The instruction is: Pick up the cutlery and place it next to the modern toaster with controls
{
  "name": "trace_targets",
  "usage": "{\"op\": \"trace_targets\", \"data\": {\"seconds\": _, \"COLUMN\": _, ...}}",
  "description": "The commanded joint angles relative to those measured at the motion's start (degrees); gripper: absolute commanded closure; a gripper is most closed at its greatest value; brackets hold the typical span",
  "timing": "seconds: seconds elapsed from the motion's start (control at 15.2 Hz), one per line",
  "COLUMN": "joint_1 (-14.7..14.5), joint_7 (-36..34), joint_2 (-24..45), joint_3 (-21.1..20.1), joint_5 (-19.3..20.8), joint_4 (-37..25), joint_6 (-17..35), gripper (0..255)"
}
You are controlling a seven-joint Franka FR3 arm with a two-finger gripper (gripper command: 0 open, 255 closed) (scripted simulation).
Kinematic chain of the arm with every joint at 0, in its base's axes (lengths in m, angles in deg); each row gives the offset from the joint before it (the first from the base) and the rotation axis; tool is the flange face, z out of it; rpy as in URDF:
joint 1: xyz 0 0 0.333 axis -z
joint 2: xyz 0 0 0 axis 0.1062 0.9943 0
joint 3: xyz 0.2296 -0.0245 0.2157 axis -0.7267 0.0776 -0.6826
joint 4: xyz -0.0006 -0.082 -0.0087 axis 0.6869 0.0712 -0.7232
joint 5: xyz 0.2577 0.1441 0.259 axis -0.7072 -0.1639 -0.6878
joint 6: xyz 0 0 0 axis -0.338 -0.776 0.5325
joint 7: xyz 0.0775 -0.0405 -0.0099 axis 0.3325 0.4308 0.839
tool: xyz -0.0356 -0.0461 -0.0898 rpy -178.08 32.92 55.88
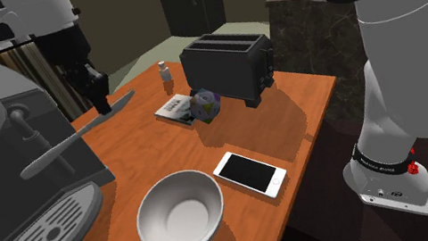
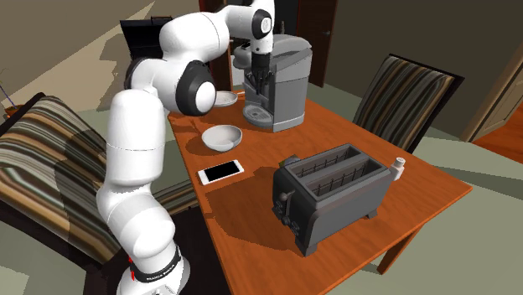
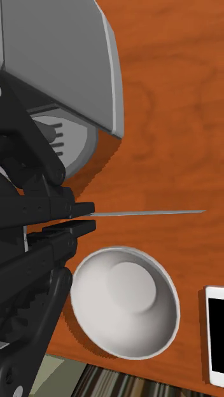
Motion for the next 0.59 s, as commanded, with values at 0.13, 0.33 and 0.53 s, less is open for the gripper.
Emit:
{"op": "trace_targets", "data": {"seconds": 0.13, "joint_1": -0.6, "joint_7": -0.3, "joint_2": 1.7, "joint_3": -0.1, "joint_5": 0.4, "joint_4": -5.9, "joint_6": -4.2, "gripper": 255}}
{"op": "trace_targets", "data": {"seconds": 0.33, "joint_1": -1.2, "joint_7": -0.5, "joint_2": 3.7, "joint_3": -0.1, "joint_5": 0.9, "joint_4": -11.4, "joint_6": -7.7, "gripper": 255}}
{"op": "trace_targets", "data": {"seconds": 0.53, "joint_1": 2.2, "joint_7": 1.8, "joint_2": -6.8, "joint_3": 0.2, "joint_5": -1.6, "joint_4": 4.0, "joint_6": -2.7, "gripper": 255}}
